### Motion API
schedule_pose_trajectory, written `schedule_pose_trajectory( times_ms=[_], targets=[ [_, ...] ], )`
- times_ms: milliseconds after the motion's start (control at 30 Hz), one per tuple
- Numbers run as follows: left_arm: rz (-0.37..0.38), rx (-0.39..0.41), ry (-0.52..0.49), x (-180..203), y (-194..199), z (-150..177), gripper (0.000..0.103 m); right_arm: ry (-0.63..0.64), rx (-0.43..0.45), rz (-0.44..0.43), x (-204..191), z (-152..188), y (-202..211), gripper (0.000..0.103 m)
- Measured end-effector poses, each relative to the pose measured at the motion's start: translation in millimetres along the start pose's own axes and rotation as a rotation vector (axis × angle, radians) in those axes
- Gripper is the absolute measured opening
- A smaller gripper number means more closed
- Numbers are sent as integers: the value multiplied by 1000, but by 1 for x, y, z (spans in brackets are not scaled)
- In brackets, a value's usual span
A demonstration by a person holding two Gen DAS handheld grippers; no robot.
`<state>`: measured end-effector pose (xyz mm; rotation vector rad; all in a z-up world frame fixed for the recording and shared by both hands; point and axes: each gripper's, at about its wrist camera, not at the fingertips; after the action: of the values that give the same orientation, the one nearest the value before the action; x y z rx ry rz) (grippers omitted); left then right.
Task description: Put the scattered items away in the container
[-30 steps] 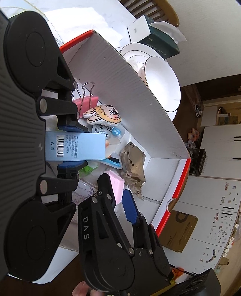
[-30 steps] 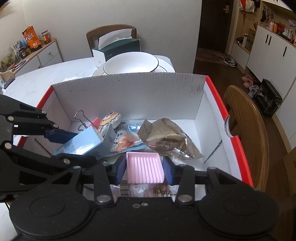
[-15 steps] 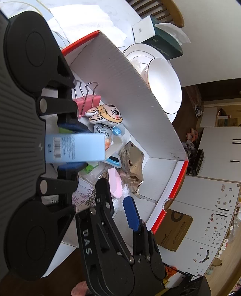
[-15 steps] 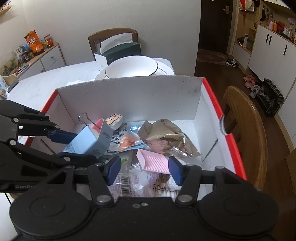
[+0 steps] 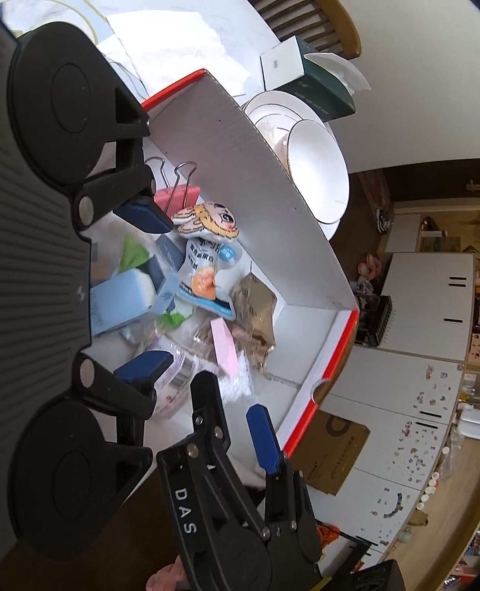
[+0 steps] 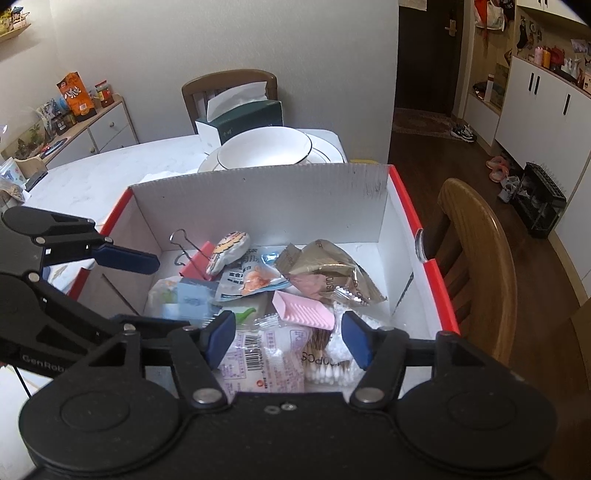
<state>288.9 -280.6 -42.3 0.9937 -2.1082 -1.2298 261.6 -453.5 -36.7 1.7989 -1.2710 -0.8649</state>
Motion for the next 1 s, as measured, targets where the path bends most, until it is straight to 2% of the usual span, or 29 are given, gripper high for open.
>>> schedule_pose_trajectory(
  times_ms=[333, 433, 533, 633, 700, 767, 900, 1000],
  targets=[
    [12, 126, 61, 7, 38, 21, 69, 19, 38, 2, -14, 5, 22, 65],
    [18, 151, 83, 7, 47, 28, 70, 23, 53, -1, -20, 7, 29, 69],
    [9, 176, 101, 8, 55, 36, 82, 28, 67, 3, -26, 10, 35, 69],
    [-1, 189, 110, 8, 62, 44, 85, 24, 79, 9, -31, 12, 41, 71],
    [6, 190, 124, 7, 65, 49, 91, 15, 88, 12, -33, 14, 44, 73],
    [3, 195, 140, 6, 68, 56, 102, 2, 98, 12, -36, 16, 47, 77],
    [-11, 214, 165, 3, 75, 66, 103, -11, 120, 11, -42, 20, 54, 86],
    [-27, 222, 173, 2, 80, 72, 103, -15, 134, 16, -48, 23, 58, 88]
  ],
)
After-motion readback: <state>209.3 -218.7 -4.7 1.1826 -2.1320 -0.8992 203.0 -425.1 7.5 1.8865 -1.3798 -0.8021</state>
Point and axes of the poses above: each gripper's, at about its wrist camera, not at the fingertips, and y roughly against the way its jaws point, x to its right, z to its underside, and after that the axes turned 11 degrees about -x, right-handed
